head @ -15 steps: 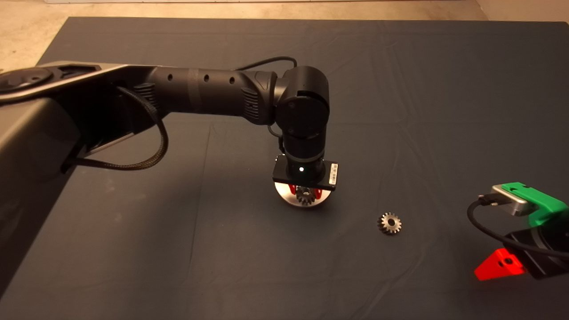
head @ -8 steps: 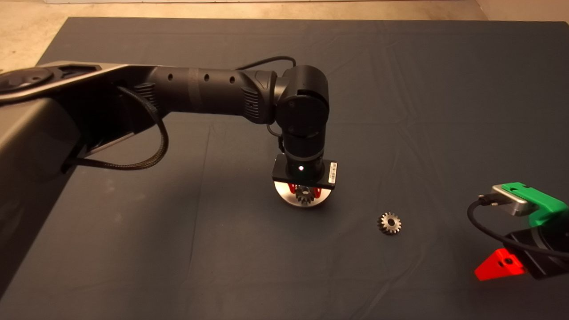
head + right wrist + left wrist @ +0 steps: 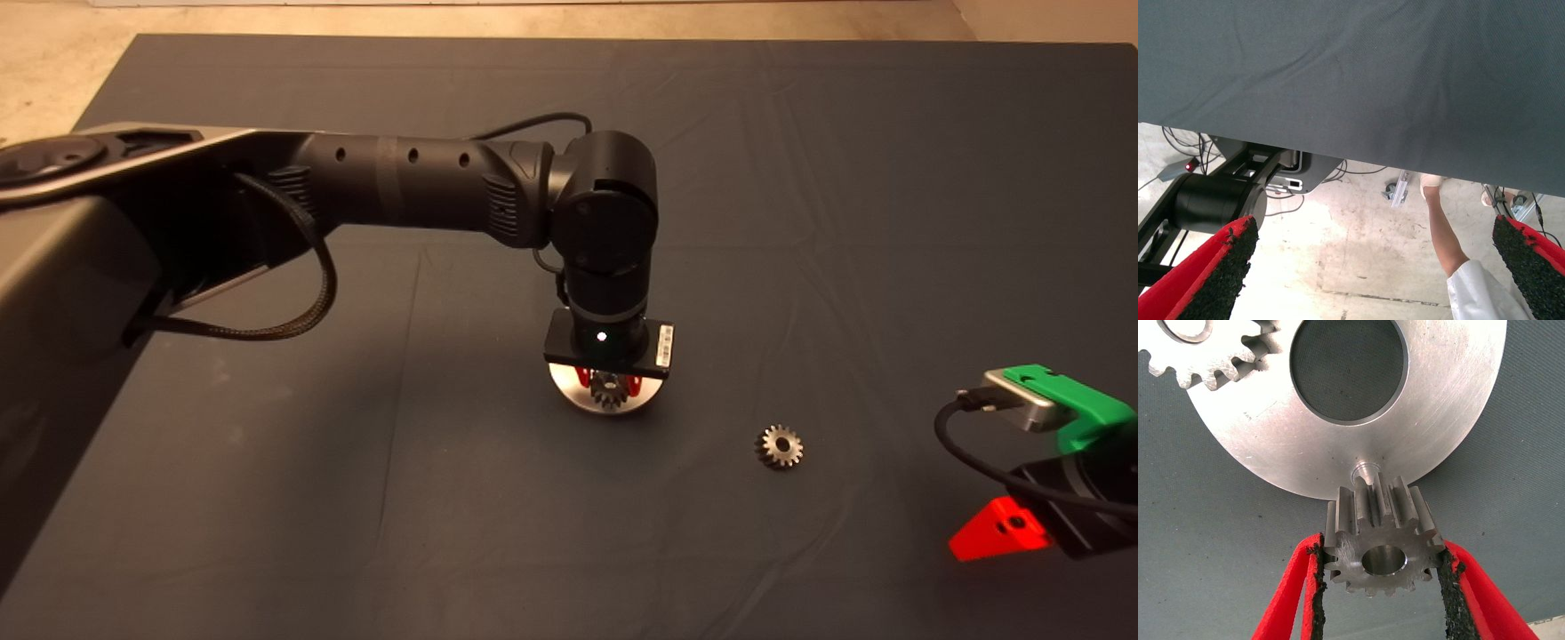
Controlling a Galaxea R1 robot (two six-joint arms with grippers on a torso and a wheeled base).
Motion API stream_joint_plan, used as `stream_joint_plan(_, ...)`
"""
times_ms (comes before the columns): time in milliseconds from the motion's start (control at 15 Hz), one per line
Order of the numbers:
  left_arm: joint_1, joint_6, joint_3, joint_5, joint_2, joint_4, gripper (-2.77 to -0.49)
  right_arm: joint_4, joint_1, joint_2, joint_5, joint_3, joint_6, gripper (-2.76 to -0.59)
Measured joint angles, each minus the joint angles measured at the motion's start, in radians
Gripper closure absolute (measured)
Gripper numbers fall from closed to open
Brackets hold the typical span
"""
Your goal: Install three planetary gears onto the carrier pins
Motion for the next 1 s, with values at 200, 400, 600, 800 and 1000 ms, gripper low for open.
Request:
stream_joint_plan(200, 0.005, 0.0, 0.0, 0.003, 0.0, 0.0, -0.93, 0.0, 0.0, 0.0, 0.0, 0.0, 0.0, -2.63)
stream_joint_plan(400, 0.005, 0.0, 0.0, 0.003, 0.0, 0.0, -0.93, 0.0, 0.0, 0.0, 0.0, 0.0, 0.0, -2.63)
stream_joint_plan(600, 0.005, 0.0, 0.0, 0.003, 0.0, 0.0, -0.93, 0.0, 0.0, 0.0, 0.0, 0.0, 0.0, -2.63)
stream_joint_plan(800, 0.005, 0.0, 0.0, 0.003, 0.0, 0.0, -0.93, 0.0, 0.0, 0.0, 0.0, 0.0, 0.0, -2.63)
stream_joint_plan(1000, 0.005, 0.0, 0.0, 0.003, 0.0, 0.0, -0.93, 0.0, 0.0, 0.0, 0.0, 0.0, 0.0, -2.63)
